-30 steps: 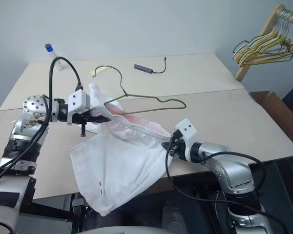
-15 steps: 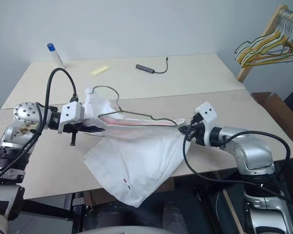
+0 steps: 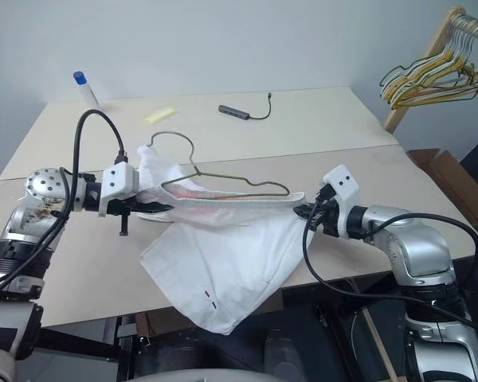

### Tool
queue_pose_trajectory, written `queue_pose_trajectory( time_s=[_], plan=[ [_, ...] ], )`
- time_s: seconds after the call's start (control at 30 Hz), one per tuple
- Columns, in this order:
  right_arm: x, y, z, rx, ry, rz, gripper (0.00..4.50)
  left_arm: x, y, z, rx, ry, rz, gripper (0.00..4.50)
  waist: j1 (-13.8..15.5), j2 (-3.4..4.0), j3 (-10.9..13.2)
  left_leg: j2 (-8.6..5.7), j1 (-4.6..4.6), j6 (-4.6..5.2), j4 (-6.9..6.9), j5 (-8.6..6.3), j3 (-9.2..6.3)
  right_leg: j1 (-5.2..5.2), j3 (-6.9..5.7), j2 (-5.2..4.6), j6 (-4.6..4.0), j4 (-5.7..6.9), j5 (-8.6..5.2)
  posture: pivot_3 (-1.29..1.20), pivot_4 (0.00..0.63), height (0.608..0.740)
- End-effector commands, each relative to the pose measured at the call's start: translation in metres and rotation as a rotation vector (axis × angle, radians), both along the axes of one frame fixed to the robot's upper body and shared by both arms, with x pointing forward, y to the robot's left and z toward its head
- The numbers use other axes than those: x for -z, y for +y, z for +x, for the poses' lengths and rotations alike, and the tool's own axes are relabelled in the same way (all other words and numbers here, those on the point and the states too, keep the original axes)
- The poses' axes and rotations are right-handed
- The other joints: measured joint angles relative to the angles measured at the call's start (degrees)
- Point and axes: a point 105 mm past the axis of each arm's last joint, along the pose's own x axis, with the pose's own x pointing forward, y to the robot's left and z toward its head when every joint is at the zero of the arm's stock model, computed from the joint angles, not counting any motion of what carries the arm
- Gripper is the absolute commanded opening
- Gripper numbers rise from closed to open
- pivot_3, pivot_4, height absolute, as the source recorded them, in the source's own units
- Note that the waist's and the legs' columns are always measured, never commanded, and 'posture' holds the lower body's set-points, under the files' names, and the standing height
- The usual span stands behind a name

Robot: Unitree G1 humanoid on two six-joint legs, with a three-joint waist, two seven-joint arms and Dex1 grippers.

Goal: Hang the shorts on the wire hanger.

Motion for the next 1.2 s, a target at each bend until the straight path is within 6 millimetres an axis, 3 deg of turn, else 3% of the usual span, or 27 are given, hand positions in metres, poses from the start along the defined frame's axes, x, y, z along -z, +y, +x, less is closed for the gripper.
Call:
queue_pose_trajectory(
  time_s=[0.03, 0.33, 0.53, 0.7, 0.83, 0.97, 1.07, 1.2],
  plan=[
    [-0.016, -0.022, 0.006, 0.068, -0.068, -0.040, 0.17, 0.000, 0.020, 0.004, -0.057, -0.034, 0.080, 0.00, 0.02, 0.00, 0.00, 0.00, 0.01, 0.00, 0.00, 0.00, 0.00, 0.00, 0.00, -0.01, 0.00, 0.00, 0.00, -0.05, 0.000, 0.740],
    [-0.026, -0.021, 0.006, 0.050, -0.111, -0.068, 0.17, 0.015, 0.027, 0.010, -0.092, -0.046, 0.193, 0.00, 0.03, 0.00, 0.00, 0.00, -0.01, 0.00, 0.00, 0.00, 0.01, 0.00, 0.00, 0.00, 0.00, 0.00, 0.00, -0.05, 0.000, 0.740],
    [-0.037, 0.017, -0.003, -0.094, -0.190, -0.088, 0.17, 0.027, 0.011, 0.014, -0.092, -0.031, 0.194, 0.00, -0.07, 0.00, 0.00, 0.00, -0.02, 0.00, 0.00, 0.00, 0.01, -0.02, 0.00, 0.00, 0.00, 0.01, 0.00, -0.07, 0.000, 0.740],
    [-0.038, 0.047, -0.014, -0.188, -0.222, -0.095, 0.17, 0.020, 0.000, 0.026, -0.125, -0.055, 0.144, 0.00, -0.05, 0.00, 0.00, 0.01, -0.02, 0.00, 0.00, 0.00, 0.01, -0.02, 0.00, 0.00, 0.00, 0.02, 0.00, -0.07, 0.000, 0.740],
    [-0.024, 0.064, -0.021, -0.233, -0.237, -0.141, 0.17, 0.007, -0.013, 0.033, -0.144, -0.041, 0.023, 0.00, 0.02, -0.01, -0.01, -0.01, -0.05, 0.00, 0.01, 0.00, -0.01, -0.02, -0.02, -0.01, 0.00, 0.00, 0.00, -0.07, 0.000, 0.740],
    [-0.002, 0.067, -0.017, -0.202, -0.266, -0.231, 0.17, 0.000, -0.016, 0.035, -0.154, -0.036, -0.016, 0.00, -0.12, -0.01, -0.01, 0.00, -0.05, 0.00, 0.02, 0.00, 0.00, -0.04, -0.02, 0.00, 0.00, 0.01, 0.00, -0.07, 0.000, 0.740],
    [0.005, 0.065, -0.020, -0.223, -0.266, -0.264, 0.84, -0.003, -0.015, 0.037, -0.169, -0.039, -0.029, 0.00, -0.13, -0.01, -0.01, -0.01, -0.06, 0.00, 0.02, 0.00, 0.00, -0.05, -0.02, 0.00, 0.00, 0.02, 0.00, -0.07, 0.000, 0.740],
    [-0.005, 0.051, -0.020, -0.233, -0.282, -0.279, 2.20, -0.006, -0.015, 0.036, -0.156, -0.043, -0.031, 0.00, -0.11, -0.01, -0.01, -0.01, -0.05, 0.00, 0.02, 0.00, 0.00, -0.03, -0.02, 0.00, 0.00, 0.00, 0.00, -0.07, 0.000, 0.740]
  ],
)
